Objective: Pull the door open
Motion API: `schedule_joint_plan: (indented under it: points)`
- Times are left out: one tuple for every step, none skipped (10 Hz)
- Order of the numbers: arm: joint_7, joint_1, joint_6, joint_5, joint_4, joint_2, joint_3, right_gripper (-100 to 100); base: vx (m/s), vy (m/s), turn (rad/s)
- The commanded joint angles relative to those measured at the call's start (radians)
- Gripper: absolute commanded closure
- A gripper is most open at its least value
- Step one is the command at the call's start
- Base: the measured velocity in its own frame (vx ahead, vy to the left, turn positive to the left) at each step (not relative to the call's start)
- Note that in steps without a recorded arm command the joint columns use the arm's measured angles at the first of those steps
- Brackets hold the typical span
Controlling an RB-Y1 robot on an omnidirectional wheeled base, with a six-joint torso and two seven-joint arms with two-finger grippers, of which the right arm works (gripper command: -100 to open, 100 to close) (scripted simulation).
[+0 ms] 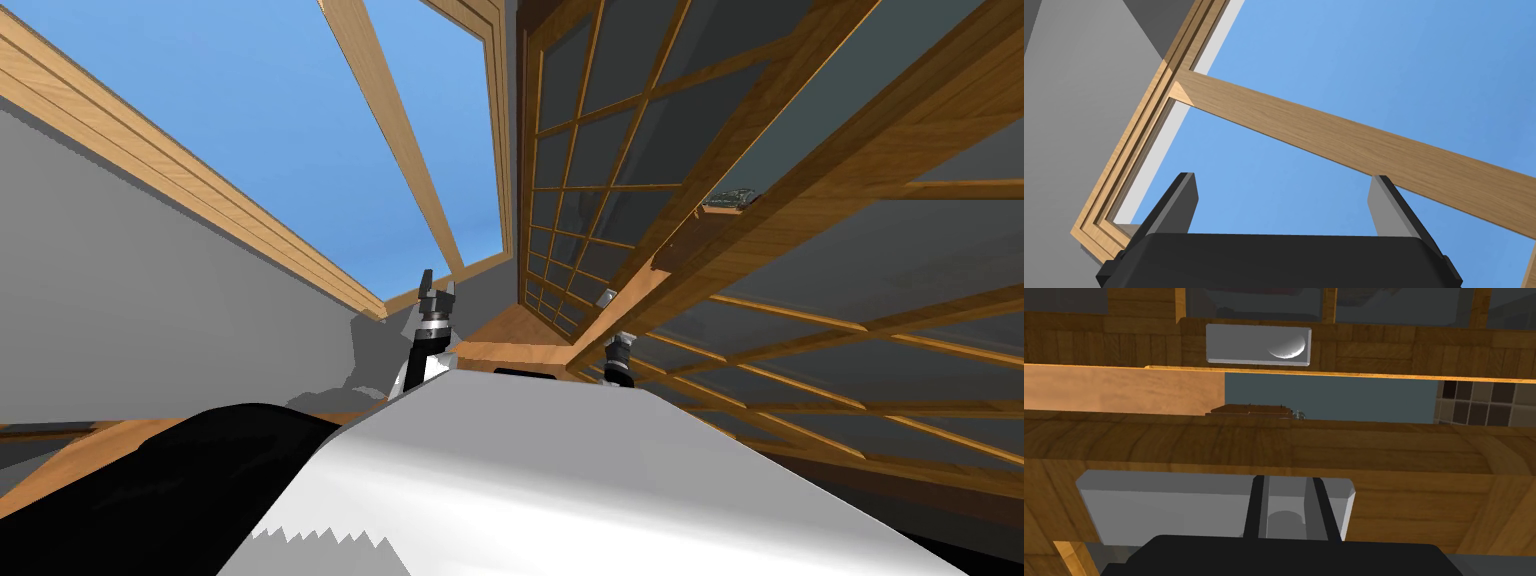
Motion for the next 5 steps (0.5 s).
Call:
schedule_joint_plan:
  points:
    - [-0.05, 0.024, 0.014, -0.032, -0.022, -0.017, 0.001, 100, -0.057, -0.024, 0.058]
    - [-0.055, 0.024, 0.014, -0.032, -0.022, -0.017, 0.001, 100, -0.04, -0.007, 0.041]
    - [-0.096, 0.024, 0.013, -0.052, -0.022, -0.023, 0.017, 100, -0.056, 0.001, 0.062]
    - [-0.121, 0.024, 0.012, -0.072, -0.022, -0.028, 0.033, 100, -0.075, -0.009, 0.098]
    - [-0.139, 0.024, 0.012, -0.072, -0.022, -0.028, 0.033, 100, -0.056, -0.023, 0.023]
